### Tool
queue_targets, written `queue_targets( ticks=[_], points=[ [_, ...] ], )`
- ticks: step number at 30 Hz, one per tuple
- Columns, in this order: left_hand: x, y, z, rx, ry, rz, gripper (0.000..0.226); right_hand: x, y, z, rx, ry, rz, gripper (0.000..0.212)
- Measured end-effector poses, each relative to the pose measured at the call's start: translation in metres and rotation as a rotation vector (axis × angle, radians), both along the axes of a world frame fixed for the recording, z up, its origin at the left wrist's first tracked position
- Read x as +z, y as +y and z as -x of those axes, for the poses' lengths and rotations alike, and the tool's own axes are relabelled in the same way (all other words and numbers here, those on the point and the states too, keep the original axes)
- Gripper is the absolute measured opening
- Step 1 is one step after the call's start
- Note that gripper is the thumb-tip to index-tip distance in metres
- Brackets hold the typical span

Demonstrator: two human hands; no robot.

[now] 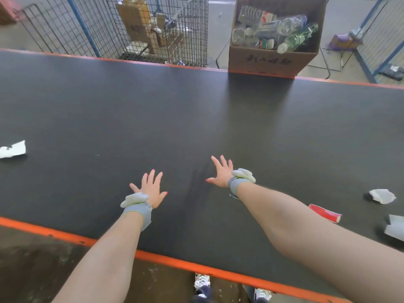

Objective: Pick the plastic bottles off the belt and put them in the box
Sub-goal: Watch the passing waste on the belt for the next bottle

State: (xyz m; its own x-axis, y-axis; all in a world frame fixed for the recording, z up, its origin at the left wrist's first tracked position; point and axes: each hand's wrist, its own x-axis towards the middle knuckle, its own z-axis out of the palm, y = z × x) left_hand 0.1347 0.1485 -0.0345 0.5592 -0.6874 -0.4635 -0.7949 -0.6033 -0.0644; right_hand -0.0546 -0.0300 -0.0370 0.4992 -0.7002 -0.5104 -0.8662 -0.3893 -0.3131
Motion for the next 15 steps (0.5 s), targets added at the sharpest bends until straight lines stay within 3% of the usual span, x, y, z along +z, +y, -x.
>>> queue_targets(
  ticks=[6,9,15],
  points=[
    [0.003,0.006,-0.013,0.084,-0.023,0.001,0.066,0.012,-0.020,-0.005,-0.029,0.081,-0.020,0.096],
    [0.000,0.011,-0.017,0.158,0.067,-0.023,0.065,0.006,-0.022,-0.003,-0.067,0.146,-0.079,0.091],
    [-0.014,0.023,-0.010,0.075,0.146,-0.087,0.061,-0.030,0.007,0.006,-0.055,0.227,-0.146,0.086]
  ],
)
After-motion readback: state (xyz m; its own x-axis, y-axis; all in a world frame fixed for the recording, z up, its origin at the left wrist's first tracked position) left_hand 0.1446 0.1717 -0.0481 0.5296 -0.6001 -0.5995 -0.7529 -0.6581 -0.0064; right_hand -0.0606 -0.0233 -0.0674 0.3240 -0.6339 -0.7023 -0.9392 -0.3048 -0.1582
